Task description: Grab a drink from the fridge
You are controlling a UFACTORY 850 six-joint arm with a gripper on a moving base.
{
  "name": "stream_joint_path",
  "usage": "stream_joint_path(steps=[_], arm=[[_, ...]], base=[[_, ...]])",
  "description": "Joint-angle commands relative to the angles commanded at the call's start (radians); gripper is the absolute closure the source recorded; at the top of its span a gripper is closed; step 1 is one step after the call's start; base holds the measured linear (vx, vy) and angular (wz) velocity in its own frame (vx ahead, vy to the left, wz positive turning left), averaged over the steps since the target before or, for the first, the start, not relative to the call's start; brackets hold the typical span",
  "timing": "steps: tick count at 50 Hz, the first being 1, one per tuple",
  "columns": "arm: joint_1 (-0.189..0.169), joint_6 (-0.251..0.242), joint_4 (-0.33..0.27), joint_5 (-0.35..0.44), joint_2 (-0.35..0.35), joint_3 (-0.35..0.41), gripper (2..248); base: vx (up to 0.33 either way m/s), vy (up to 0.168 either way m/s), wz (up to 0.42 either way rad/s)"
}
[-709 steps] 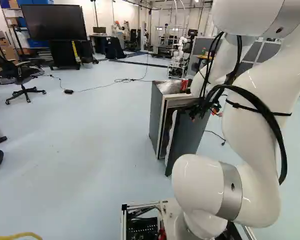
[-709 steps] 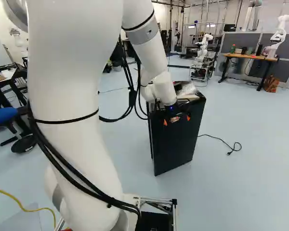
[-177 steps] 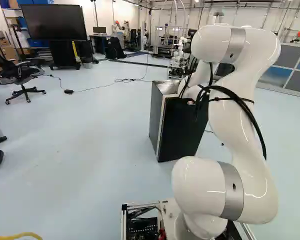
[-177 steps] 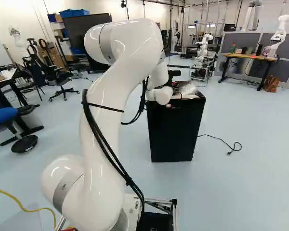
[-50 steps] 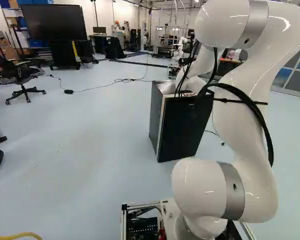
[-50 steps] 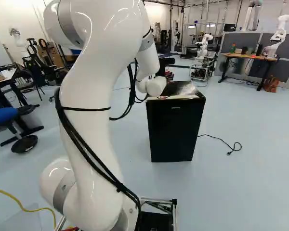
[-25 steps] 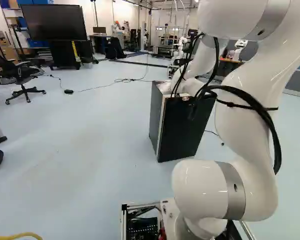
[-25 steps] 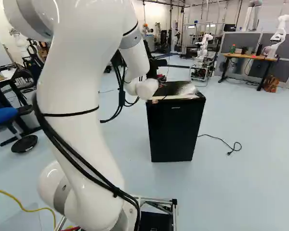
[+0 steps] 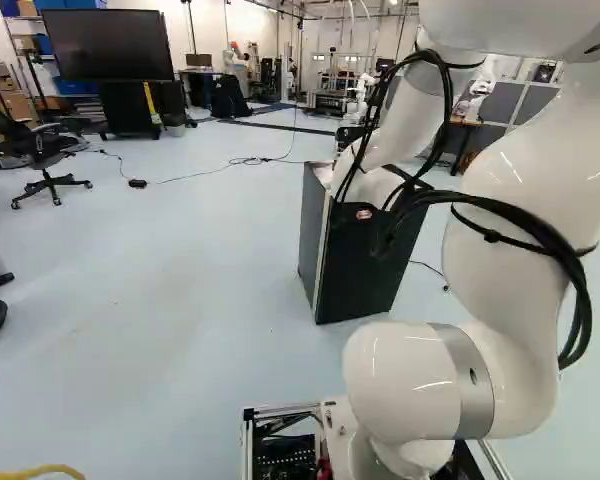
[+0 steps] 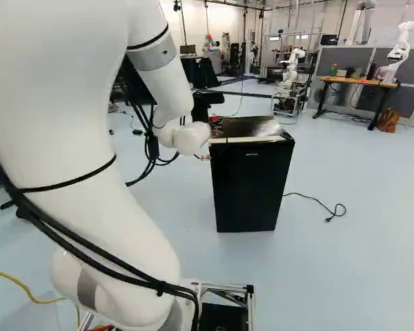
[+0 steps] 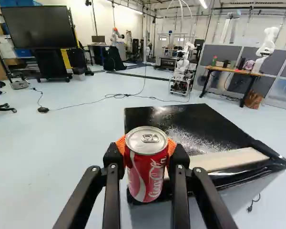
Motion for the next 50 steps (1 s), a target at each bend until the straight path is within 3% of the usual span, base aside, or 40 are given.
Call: stream_joint_path(steps=[20, 50], arm=[[0.059, -0.009, 0.034, -0.011, 0.143, 0.184, 151], [0.119, -0.017, 0.068, -0.023, 0.286, 0.369, 151]], base=[[0.0, 0.0, 0.0], [0.0, 0.0, 0.0]])
